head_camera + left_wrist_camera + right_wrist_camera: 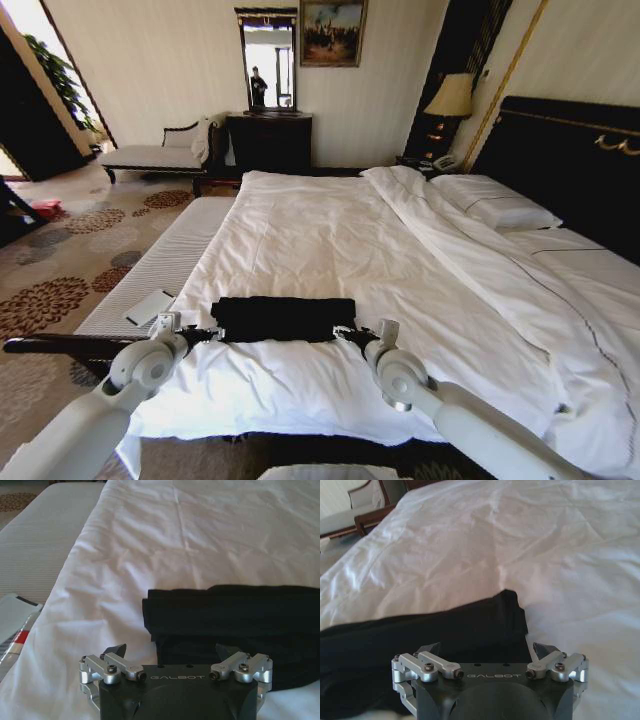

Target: Fold the clothes on the bed.

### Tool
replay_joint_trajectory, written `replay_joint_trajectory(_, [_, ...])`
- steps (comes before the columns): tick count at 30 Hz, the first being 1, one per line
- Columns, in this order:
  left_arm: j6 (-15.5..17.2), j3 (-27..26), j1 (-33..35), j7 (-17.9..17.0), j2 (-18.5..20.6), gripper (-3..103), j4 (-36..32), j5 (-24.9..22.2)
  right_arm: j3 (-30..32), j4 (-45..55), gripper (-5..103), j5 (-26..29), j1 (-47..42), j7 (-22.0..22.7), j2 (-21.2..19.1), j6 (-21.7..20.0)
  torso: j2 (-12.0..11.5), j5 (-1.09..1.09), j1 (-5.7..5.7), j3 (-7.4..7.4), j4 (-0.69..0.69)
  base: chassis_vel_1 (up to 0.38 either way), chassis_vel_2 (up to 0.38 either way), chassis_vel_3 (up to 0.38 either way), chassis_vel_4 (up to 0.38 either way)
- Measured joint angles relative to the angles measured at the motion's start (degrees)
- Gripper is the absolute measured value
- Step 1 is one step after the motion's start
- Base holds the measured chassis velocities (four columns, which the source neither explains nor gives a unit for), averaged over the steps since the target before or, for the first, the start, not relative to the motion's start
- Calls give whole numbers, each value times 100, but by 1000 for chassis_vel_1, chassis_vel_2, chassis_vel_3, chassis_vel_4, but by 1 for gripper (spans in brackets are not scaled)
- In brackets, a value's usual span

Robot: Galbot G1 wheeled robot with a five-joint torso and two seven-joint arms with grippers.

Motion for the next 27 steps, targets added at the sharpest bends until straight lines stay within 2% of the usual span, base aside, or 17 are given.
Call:
replay_joint_trajectory(2, [-6, -5, -207, -26, -52, 100, 55, -82, 19, -76, 100, 16, 104, -40, 45, 32, 0, 0, 0, 0, 0, 0, 0, 0, 0])
replay_joint_trajectory(6, [-9, 329, -1151, -65, -265, 100, 645, -197, -193, -845, 100, 59, 899, -280, 239, 78, -1, 0, 4, 2, 0, 0, 0, 0, 0])
replay_joint_trajectory(10, [-10, 542, -1475, -56, -371, 100, 947, -188, -347, -1170, 100, 56, 1208, -395, 319, 102, -1, 0, 4, 3, 0, 0, 0, 0, 0])
replay_joint_trajectory(12, [-10, 965, -1956, -49, -582, 100, 1486, -151, -596, -1672, 100, 73, 1635, -578, 517, 151, -2, -1, 4, 3, -1, 0, 0, 0, 0])
replay_joint_trajectory(18, [-12, 1319, -1927, -29, -677, 100, 1542, -125, -848, -2096, 100, 151, 1881, -605, 740, 156, -2, 0, 4, 3, 1, 0, 0, 0, 0])
replay_joint_trajectory(27, [-15, 1330, -1525, -16, -539, 100, 1361, -40, -1010, -1989, 100, -57, 1526, -608, 728, 156, -1, 0, 2, 2, 0, 0, 0, 0, 0])
